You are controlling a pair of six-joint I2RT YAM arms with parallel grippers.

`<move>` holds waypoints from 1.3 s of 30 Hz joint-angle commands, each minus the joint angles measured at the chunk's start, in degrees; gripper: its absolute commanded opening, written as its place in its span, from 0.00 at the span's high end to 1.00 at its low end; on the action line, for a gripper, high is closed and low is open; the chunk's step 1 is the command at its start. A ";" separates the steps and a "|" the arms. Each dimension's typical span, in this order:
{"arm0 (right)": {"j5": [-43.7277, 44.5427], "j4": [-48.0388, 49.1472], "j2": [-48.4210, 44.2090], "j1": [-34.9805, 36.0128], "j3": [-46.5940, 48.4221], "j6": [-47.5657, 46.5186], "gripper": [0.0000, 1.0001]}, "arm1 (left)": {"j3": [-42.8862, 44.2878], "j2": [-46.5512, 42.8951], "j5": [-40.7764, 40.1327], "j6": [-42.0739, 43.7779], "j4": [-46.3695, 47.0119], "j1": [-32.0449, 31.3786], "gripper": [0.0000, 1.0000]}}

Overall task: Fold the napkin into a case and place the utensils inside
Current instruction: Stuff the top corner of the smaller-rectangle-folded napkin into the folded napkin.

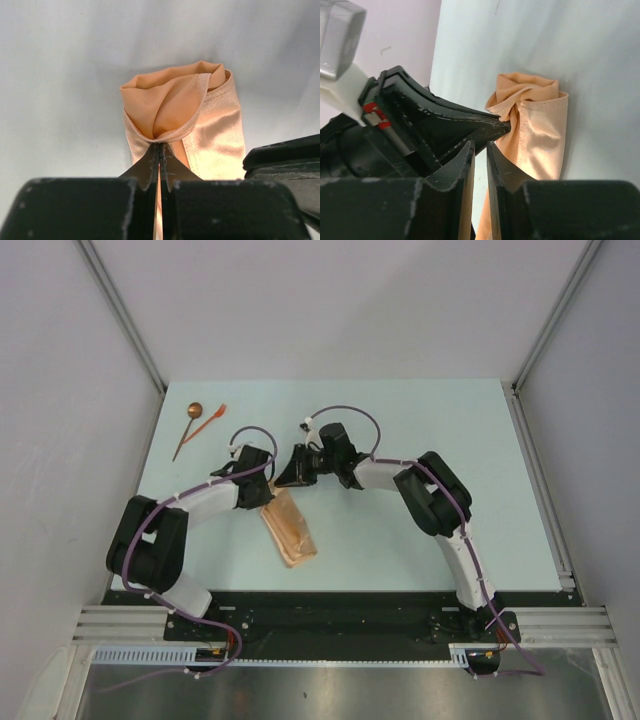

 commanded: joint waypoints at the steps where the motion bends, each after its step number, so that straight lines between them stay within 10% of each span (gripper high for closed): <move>1: 0.45 -5.87 -1.69 -0.28 2.00 -6.46 0.80 | -0.20 -2.52 3.57 -0.51 1.80 0.71 1.00; 23: 7.13 -3.17 9.92 2.88 10.80 -1.12 0.99 | -1.08 -0.24 14.47 -1.04 6.91 3.52 1.00; 31: 2.83 3.96 4.03 -0.02 1.40 2.14 1.00 | 0.24 -7.25 14.64 0.37 2.95 5.81 0.49; 39: 1.33 3.27 -0.28 -0.28 -0.02 1.70 0.99 | 4.11 -6.93 18.94 2.04 1.37 8.27 0.55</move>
